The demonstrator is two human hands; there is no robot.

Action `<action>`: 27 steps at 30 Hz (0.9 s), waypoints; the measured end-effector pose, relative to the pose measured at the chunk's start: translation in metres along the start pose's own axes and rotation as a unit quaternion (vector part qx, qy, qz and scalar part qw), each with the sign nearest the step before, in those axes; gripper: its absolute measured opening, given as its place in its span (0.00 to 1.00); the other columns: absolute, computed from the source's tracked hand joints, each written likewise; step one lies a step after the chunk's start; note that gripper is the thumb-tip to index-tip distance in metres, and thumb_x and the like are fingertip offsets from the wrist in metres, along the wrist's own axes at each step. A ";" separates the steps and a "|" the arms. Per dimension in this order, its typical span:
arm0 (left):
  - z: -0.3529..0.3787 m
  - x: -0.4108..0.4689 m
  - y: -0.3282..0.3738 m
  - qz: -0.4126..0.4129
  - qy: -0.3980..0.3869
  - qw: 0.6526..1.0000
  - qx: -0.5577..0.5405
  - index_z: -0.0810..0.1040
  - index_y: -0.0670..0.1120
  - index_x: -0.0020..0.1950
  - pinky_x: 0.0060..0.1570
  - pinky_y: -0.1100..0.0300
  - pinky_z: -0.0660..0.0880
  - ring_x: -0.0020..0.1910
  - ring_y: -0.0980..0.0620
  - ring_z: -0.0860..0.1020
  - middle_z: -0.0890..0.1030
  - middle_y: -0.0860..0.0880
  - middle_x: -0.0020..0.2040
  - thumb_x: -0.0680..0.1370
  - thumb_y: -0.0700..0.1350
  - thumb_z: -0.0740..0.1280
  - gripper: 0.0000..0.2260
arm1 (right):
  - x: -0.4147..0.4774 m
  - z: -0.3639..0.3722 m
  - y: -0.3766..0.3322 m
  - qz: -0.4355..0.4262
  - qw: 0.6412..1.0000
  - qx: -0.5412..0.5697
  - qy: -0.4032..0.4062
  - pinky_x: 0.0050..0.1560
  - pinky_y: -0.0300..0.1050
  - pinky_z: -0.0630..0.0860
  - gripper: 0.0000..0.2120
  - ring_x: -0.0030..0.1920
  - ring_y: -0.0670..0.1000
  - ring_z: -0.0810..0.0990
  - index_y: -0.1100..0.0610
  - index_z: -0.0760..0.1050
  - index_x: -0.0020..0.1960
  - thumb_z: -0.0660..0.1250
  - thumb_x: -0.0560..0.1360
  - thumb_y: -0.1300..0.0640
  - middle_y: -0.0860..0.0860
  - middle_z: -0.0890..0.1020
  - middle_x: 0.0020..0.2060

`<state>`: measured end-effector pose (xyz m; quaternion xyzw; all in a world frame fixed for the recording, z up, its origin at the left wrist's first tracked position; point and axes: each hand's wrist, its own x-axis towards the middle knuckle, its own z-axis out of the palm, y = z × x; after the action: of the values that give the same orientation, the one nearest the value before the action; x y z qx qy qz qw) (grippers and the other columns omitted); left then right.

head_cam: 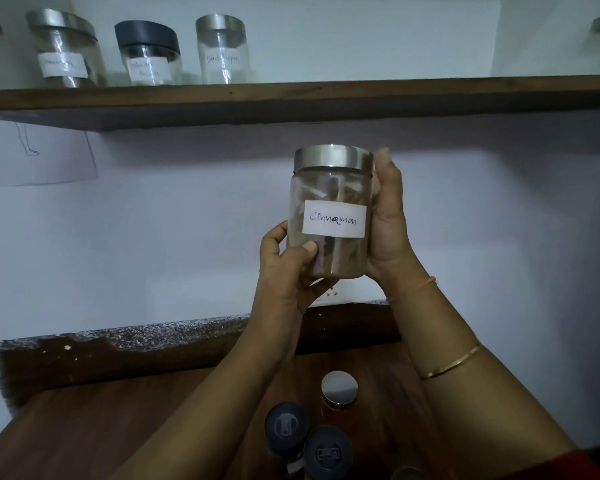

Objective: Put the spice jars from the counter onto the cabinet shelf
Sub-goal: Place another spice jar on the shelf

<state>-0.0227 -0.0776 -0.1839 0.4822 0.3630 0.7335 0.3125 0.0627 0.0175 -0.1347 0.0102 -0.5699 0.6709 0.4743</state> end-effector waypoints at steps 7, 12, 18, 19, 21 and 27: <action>-0.002 0.028 0.025 0.103 0.048 0.993 0.040 0.64 0.54 0.66 0.52 0.54 0.79 0.53 0.53 0.81 0.79 0.52 0.56 0.70 0.52 0.64 0.25 | 0.011 0.015 -0.015 -0.036 0.972 -0.233 0.008 0.49 0.44 0.80 0.51 0.52 0.45 0.82 0.53 0.64 0.69 0.70 0.55 0.27 0.45 0.83 0.50; 0.003 0.061 0.064 0.191 0.030 0.976 0.101 0.63 0.56 0.63 0.49 0.62 0.78 0.54 0.55 0.80 0.77 0.52 0.58 0.71 0.54 0.63 0.22 | 0.044 0.039 -0.058 -0.085 0.963 -0.253 -0.031 0.53 0.49 0.80 0.26 0.56 0.55 0.82 0.57 0.71 0.65 0.68 0.69 0.48 0.55 0.81 0.56; -0.003 0.113 0.107 0.375 0.080 0.846 0.369 0.69 0.48 0.70 0.60 0.57 0.72 0.62 0.55 0.73 0.75 0.51 0.63 0.77 0.59 0.55 0.24 | 0.093 0.062 -0.103 -0.122 0.964 -0.236 0.027 0.59 0.59 0.77 0.22 0.55 0.58 0.83 0.62 0.73 0.63 0.68 0.74 0.51 0.59 0.83 0.55; -0.007 0.122 0.111 0.398 0.091 0.814 0.413 0.70 0.46 0.70 0.63 0.55 0.70 0.64 0.53 0.72 0.76 0.50 0.63 0.79 0.57 0.52 0.24 | 0.102 0.063 -0.107 -0.123 0.963 -0.236 0.038 0.59 0.59 0.77 0.22 0.55 0.58 0.82 0.62 0.73 0.63 0.68 0.74 0.51 0.59 0.82 0.55; -0.019 0.142 0.113 0.416 0.116 0.753 0.496 0.73 0.44 0.67 0.66 0.52 0.66 0.66 0.50 0.71 0.77 0.48 0.62 0.80 0.53 0.49 0.23 | 0.121 0.063 -0.112 -0.127 0.959 -0.247 0.056 0.58 0.55 0.78 0.22 0.55 0.56 0.83 0.62 0.73 0.63 0.69 0.73 0.52 0.58 0.82 0.56; -0.049 0.178 0.086 0.428 0.167 0.577 0.675 0.78 0.41 0.57 0.61 0.48 0.68 0.51 0.43 0.77 0.80 0.44 0.50 0.78 0.44 0.61 0.12 | 0.168 0.049 -0.115 -0.086 0.934 -0.339 0.073 0.48 0.49 0.80 0.32 0.53 0.53 0.82 0.60 0.68 0.67 0.75 0.68 0.51 0.54 0.80 0.57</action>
<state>-0.1380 0.0084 -0.0397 0.5218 0.5510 0.3926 -0.5196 0.0188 0.0729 0.0623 -0.1507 -0.7244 0.3931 0.5458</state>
